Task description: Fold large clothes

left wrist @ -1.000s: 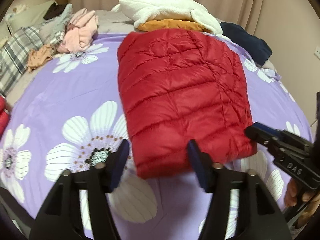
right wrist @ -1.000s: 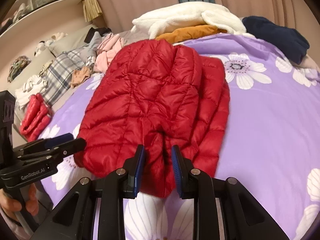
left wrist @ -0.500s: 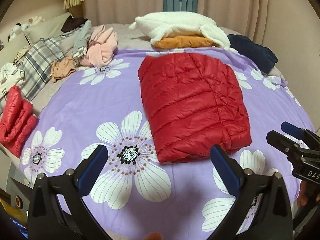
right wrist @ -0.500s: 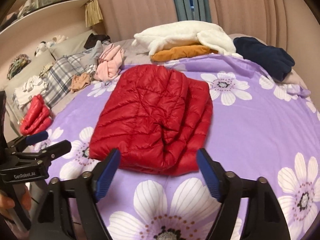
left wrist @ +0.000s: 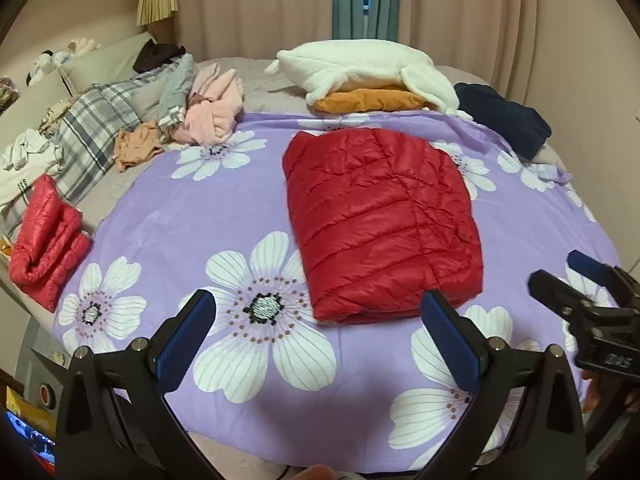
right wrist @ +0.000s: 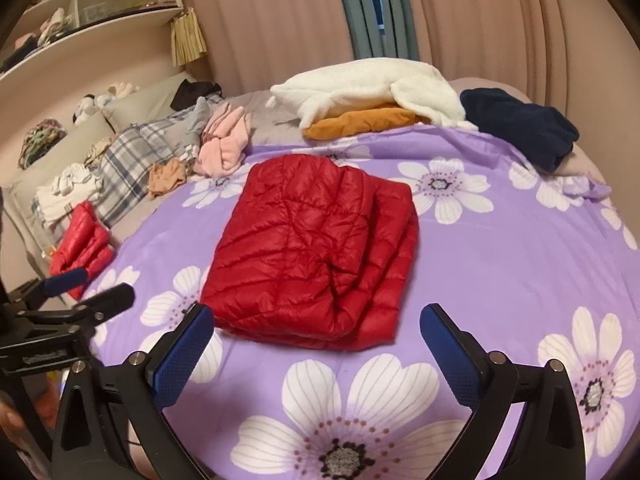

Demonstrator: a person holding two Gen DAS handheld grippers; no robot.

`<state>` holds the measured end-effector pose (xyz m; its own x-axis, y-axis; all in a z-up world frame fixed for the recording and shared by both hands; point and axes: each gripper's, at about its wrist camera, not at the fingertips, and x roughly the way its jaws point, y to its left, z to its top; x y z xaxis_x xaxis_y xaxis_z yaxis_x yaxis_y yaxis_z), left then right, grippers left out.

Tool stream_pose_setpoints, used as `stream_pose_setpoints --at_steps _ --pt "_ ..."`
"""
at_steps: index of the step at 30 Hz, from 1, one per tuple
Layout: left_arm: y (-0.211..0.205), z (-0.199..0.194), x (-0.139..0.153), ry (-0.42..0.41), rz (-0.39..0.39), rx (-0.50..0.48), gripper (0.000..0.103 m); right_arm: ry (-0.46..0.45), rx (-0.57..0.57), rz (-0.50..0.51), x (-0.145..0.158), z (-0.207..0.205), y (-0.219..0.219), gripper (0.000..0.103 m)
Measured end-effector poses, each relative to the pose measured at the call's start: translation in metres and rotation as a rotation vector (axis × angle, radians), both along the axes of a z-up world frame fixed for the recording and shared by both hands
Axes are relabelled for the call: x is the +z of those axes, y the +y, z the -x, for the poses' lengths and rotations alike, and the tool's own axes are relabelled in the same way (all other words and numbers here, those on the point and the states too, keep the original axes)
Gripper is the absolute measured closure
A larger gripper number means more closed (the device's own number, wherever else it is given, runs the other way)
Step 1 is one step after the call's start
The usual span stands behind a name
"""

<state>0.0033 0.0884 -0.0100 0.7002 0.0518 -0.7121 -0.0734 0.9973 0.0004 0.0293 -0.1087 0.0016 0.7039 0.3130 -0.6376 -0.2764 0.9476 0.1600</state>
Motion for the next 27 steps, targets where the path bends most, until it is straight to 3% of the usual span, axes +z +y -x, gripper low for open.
stream_pose_setpoints --at_steps 27 --pt "-0.003 0.000 -0.001 0.012 -0.002 -0.013 0.000 -0.002 -0.007 -0.012 0.006 0.002 -0.003 0.001"
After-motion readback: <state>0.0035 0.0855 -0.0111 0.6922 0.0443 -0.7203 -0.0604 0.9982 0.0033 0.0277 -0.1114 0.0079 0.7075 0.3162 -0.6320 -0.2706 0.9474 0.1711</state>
